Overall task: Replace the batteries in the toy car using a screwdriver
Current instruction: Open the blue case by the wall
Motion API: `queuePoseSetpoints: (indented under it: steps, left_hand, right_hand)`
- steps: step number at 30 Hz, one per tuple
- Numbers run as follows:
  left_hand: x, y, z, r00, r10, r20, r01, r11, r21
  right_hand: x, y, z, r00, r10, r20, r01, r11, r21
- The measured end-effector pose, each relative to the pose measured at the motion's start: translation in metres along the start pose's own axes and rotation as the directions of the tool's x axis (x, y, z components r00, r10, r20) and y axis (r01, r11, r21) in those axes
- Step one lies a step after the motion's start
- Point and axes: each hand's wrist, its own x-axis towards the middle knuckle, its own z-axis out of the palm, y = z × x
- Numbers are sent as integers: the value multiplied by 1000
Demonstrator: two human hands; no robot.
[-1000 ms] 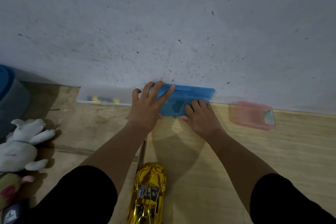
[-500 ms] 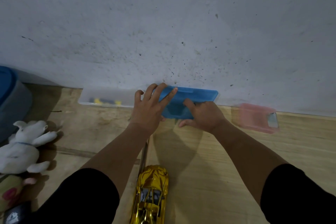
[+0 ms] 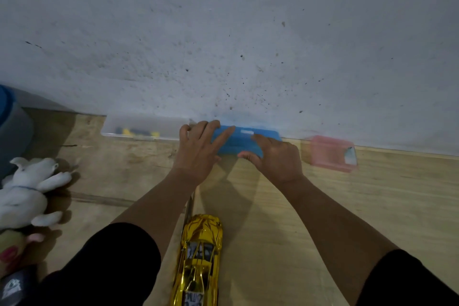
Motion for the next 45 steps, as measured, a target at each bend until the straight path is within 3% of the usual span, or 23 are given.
queuePoseSetpoints:
  steps: [3, 7, 9, 14, 18, 21, 31, 40, 43, 45]
  left_hand:
    - [-7, 0, 2, 1000, 21, -5, -21, 999, -25]
    - [-7, -2, 4, 981, 52, 188, -37, 996, -80]
    - [-7, -2, 3, 976, 40, 216, -12, 992, -128]
    - [0, -2, 6, 968, 43, 246, 24, 964, -266]
    - [7, -14, 3, 954, 95, 284, 23, 922, -386]
    - [10, -21, 4, 923, 127, 364, 15, 932, -362]
    - [11, -22, 2, 889, 161, 430, -41, 961, -274]
    - [11, -19, -1, 888, 142, 438, -27, 965, -259]
    - [11, -20, 1, 895, 142, 423, -29, 965, -262]
    - [11, -20, 3, 895, 144, 422, -30, 964, -264]
  right_hand:
    - [-5, -4, 4, 999, 17, 41, -17, 1000, 7]
    - [-6, -4, 7, 995, 42, 95, -42, 999, -10]
    - [-9, -3, 12, 995, 34, 94, -32, 999, -15]
    - [-8, -1, 20, 999, 11, 53, -11, 1000, 0]
    - [-7, -13, 26, 989, -136, -56, 136, 991, 6]
    - [-19, -28, 38, 982, -164, -95, 172, 981, 90]
    - [-33, -24, 52, 981, -190, 24, 179, 956, 233]
    - [-27, -22, 47, 944, -327, -42, 329, 942, 61]
    - [-22, -14, 48, 965, -261, -35, 258, 964, -67]
    - [-20, -7, 49, 981, -193, -2, 193, 979, -63]
